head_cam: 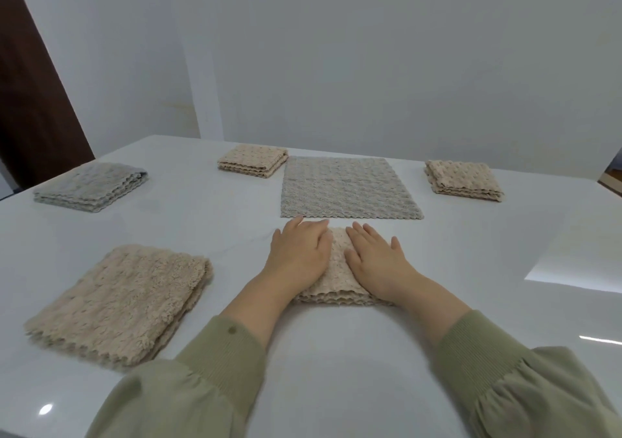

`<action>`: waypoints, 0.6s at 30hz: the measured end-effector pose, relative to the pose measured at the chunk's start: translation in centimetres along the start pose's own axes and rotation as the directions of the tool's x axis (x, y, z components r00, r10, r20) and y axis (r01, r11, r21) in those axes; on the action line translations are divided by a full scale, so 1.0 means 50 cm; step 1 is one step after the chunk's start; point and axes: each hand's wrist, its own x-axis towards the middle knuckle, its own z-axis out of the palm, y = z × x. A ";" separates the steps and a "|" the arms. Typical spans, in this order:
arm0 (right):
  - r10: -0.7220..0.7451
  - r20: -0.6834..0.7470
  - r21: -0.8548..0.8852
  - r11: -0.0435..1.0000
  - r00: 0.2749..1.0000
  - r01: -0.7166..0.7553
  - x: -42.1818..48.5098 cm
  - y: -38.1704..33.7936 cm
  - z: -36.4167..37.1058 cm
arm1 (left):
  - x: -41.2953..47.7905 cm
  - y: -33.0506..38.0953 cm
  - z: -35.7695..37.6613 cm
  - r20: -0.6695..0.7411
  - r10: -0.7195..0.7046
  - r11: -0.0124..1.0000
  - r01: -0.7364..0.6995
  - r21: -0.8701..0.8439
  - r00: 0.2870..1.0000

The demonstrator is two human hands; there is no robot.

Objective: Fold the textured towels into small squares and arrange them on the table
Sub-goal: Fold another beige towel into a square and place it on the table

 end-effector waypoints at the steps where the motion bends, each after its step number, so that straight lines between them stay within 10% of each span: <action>1: 0.003 0.001 0.009 1.000 1.000 -0.003 0.001 0.001 0.000 | 0.001 0.002 0.008 0.057 0.020 0.998 -0.023 0.059 0.998; 18: 0.299 -0.160 0.287 0.926 0.941 -0.246 0.043 0.027 -0.020 | -0.006 0.001 0.023 0.201 -0.059 0.960 0.000 0.282 0.978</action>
